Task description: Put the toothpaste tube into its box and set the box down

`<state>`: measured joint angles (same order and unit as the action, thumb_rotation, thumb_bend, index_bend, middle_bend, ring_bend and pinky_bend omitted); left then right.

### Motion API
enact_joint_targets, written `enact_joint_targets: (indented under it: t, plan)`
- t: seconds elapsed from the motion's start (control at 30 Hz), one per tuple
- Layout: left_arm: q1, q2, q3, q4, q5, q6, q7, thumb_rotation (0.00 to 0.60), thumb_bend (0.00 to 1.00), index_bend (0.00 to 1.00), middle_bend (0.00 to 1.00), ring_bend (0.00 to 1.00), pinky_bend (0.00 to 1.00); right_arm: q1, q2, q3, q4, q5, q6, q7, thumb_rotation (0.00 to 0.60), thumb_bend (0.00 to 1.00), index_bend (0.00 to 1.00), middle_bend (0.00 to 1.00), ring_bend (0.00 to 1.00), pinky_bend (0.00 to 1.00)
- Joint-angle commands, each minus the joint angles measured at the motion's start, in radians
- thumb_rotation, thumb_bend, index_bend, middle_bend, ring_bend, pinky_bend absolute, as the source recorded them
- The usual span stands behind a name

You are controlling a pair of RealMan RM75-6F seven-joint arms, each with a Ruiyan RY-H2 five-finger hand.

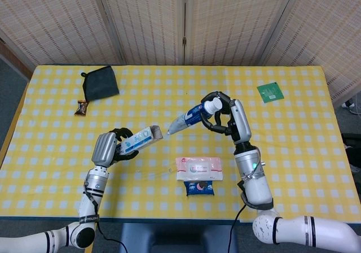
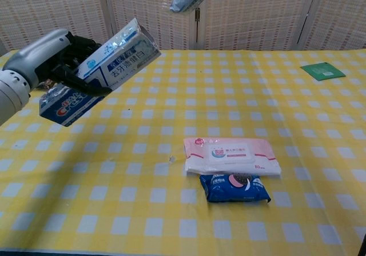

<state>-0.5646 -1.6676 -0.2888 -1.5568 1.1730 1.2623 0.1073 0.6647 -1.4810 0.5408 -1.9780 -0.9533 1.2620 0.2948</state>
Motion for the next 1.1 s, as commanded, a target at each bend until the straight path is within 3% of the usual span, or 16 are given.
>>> enact_joint_targets:
  t: [0.03, 0.73, 1.1]
  plan:
    - [-0.006, -0.006, -0.008, 0.002, -0.003, -0.003, 0.003, 0.600, 0.36, 0.59, 0.54, 0.47, 0.50, 0.003, -0.024, 0.002, 0.023, 0.001, 0.007, 0.005, 0.600, 0.52, 0.79, 0.68, 0.62, 0.81]
    - [-0.028, -0.029, -0.034, 0.029, 0.009, 0.011, 0.012, 0.600, 0.37, 0.59, 0.55, 0.47, 0.50, 0.048, -0.185, 0.021, 0.083, 0.039, 0.098, -0.121, 0.600, 0.52, 0.79, 0.68, 0.62, 0.81]
    - [-0.026, -0.014, -0.023, 0.014, 0.030, -0.006, -0.034, 0.600, 0.45, 0.59, 0.55, 0.47, 0.50, 0.076, -0.221, 0.085, 0.056, 0.171, 0.071, -0.166, 0.600, 0.52, 0.79, 0.68, 0.62, 0.81]
